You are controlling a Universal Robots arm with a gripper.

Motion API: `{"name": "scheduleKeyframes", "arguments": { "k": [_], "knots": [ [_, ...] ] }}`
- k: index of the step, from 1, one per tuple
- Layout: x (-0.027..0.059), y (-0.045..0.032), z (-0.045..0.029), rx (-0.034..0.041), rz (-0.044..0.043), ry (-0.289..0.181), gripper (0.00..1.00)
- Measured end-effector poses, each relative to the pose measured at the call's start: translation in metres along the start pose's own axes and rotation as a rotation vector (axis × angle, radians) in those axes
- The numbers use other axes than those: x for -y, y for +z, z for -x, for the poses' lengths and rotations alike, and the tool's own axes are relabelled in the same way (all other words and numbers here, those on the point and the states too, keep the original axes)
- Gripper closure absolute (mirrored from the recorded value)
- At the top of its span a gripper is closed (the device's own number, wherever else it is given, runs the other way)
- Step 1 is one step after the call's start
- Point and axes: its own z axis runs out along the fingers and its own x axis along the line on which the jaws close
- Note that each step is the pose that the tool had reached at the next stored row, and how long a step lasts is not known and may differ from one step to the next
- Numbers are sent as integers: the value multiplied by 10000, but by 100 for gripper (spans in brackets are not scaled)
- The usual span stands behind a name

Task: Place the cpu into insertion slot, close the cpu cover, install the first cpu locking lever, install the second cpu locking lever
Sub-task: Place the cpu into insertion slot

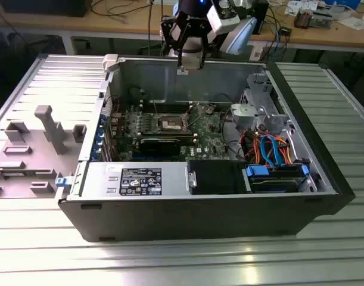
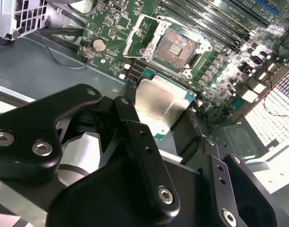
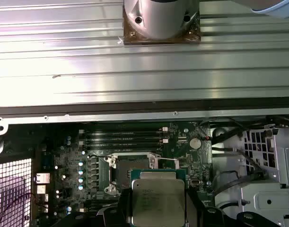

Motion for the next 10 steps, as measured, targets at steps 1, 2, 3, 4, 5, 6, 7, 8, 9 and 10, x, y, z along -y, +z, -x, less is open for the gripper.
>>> {"name": "scheduleKeyframes", "arguments": {
  "k": [1, 2, 3, 4, 5, 6, 7, 8, 9, 10],
  "knots": [
    [0, 0, 0, 0, -1, 0, 45],
    [0, 0, 0, 0, 0, 0, 45],
    [0, 0, 0, 0, -1, 0, 45],
    [0, 0, 0, 0, 0, 0, 45],
    [0, 0, 0, 0, 0, 0, 45],
    [0, 0, 0, 0, 0, 0, 45],
    [0, 0, 0, 0, -1, 6, 45],
    [0, 0, 0, 8, 1, 90, 45],
    [0, 0, 0, 25, 4, 283, 45],
    [0, 1, -1, 43, 9, 487, 45]
  ]
}}
